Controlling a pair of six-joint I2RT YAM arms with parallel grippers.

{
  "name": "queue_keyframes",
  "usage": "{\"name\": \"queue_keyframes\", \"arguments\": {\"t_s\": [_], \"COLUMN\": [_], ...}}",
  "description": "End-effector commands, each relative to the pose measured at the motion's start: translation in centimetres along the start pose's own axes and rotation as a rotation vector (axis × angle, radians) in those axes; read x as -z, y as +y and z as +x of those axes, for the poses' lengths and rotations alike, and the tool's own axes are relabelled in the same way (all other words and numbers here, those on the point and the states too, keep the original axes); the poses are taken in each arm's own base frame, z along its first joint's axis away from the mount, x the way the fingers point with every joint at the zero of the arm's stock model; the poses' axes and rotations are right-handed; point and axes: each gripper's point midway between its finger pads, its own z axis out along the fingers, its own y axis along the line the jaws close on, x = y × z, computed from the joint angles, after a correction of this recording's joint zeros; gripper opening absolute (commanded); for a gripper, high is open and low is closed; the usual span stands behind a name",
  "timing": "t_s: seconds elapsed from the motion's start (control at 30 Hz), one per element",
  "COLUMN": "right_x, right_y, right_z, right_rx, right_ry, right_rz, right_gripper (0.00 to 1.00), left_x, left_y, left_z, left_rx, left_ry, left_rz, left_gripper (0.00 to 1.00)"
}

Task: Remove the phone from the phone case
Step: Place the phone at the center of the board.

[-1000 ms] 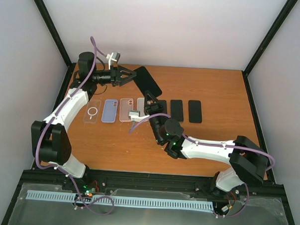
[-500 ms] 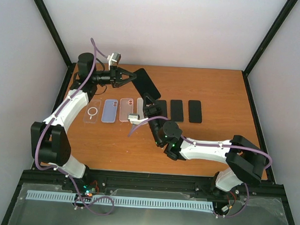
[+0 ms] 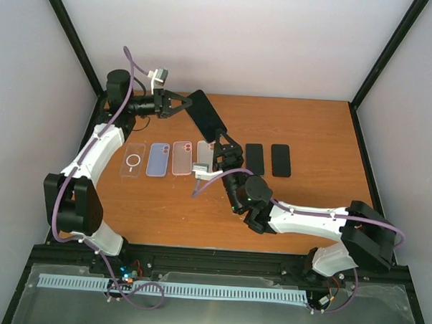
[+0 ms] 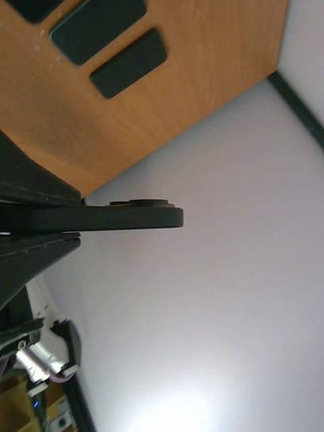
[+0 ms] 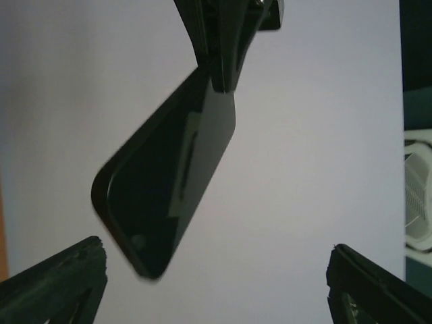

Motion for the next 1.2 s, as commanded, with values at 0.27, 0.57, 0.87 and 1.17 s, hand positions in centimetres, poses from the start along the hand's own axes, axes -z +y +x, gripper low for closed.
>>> {"name": "queue_keyframes", "arguments": {"t_s": [0.27, 0.57, 0.87, 1.17], "right_x": [0.1, -0.6, 0.9, 2.0], "right_y": [1.4, 1.8, 1.7, 0.9], "right_z": [3.8, 7.8, 8.4, 9.0], "right_rx": [-0.201, -0.627, -0.979, -1.364], "right_ry": [0.101, 0.209, 0.192, 0.157], "right_rz": [-0.180, -0.485, -0.736, -0.963], "right_gripper": [0.93, 0.92, 0.91, 0.85], "left_x": [3.3, 3.0, 1.5, -2.6], "left_y": [0.7, 0.7, -0.5, -2.8], "left_z": [-4.3, -3.0, -1.4, 2.0], "left_rx": [-0.272, -0.386, -0.484, -0.573], "left_ry": [-0.099, -0.025, 0.035, 0.142], "left_rz": [-0.108, -0.040, 0.042, 0.170], "left_gripper": [0.01, 0.01, 0.00, 0.01]}}
